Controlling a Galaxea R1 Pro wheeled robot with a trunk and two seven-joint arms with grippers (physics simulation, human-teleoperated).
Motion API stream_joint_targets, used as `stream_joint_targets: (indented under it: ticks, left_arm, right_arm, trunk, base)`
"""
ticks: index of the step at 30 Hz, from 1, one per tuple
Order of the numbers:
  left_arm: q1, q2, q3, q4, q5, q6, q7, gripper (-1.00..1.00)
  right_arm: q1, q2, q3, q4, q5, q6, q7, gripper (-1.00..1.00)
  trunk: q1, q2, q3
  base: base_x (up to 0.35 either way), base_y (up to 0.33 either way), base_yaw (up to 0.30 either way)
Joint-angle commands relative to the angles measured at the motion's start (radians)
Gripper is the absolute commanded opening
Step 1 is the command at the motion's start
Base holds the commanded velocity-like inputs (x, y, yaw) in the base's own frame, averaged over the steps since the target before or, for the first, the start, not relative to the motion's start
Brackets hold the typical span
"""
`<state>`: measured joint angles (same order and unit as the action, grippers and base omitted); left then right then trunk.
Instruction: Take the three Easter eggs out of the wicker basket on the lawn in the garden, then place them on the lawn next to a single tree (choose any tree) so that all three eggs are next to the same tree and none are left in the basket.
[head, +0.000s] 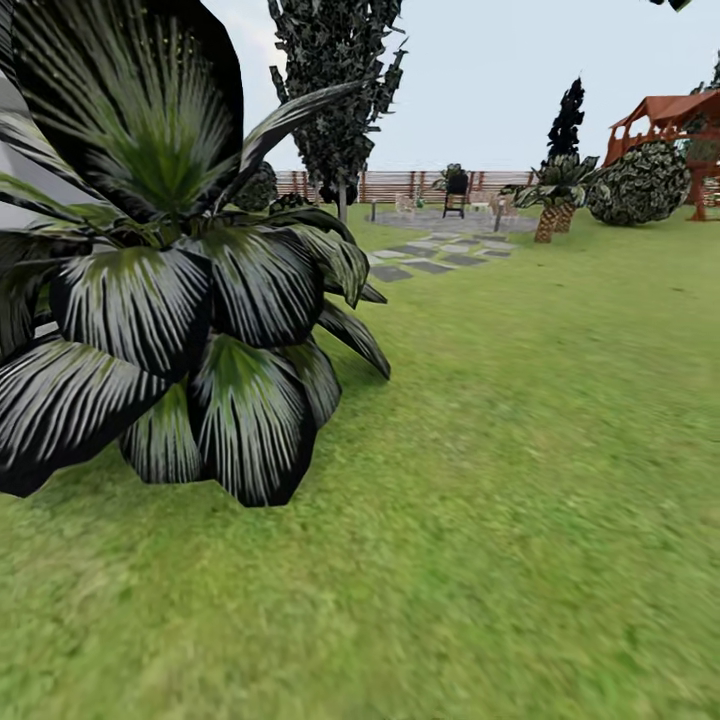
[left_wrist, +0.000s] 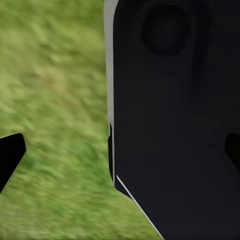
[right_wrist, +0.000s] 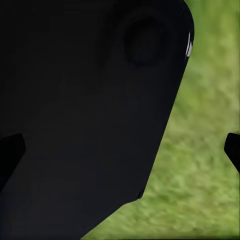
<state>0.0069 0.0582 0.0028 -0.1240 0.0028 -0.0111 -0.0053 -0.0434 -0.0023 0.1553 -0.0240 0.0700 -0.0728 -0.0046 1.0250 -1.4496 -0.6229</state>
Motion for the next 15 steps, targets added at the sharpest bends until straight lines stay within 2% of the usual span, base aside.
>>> stream_joint_targets:
  ticks: [1,15]
  left_arm:
    - [0.001,0.0,0.0,-0.002,0.0,-0.001,-0.001,1.0]
    - [0.001,0.0,0.0,-0.002,0.0,-0.001,-0.001,1.0]
  right_arm:
    - [-0.001,0.0,0.002,0.001,0.007,-0.002,-0.001,1.0]
    - [-0.001,0.0,0.001,0.0,0.005,0.001,-0.002,1.0]
  trunk:
    - [0.0,0.0,-0.001]
    - [0.0,0.0,-0.017]
  base:
    - [0.0,0.0,-0.285]
    - [0.0,0.0,-0.224]
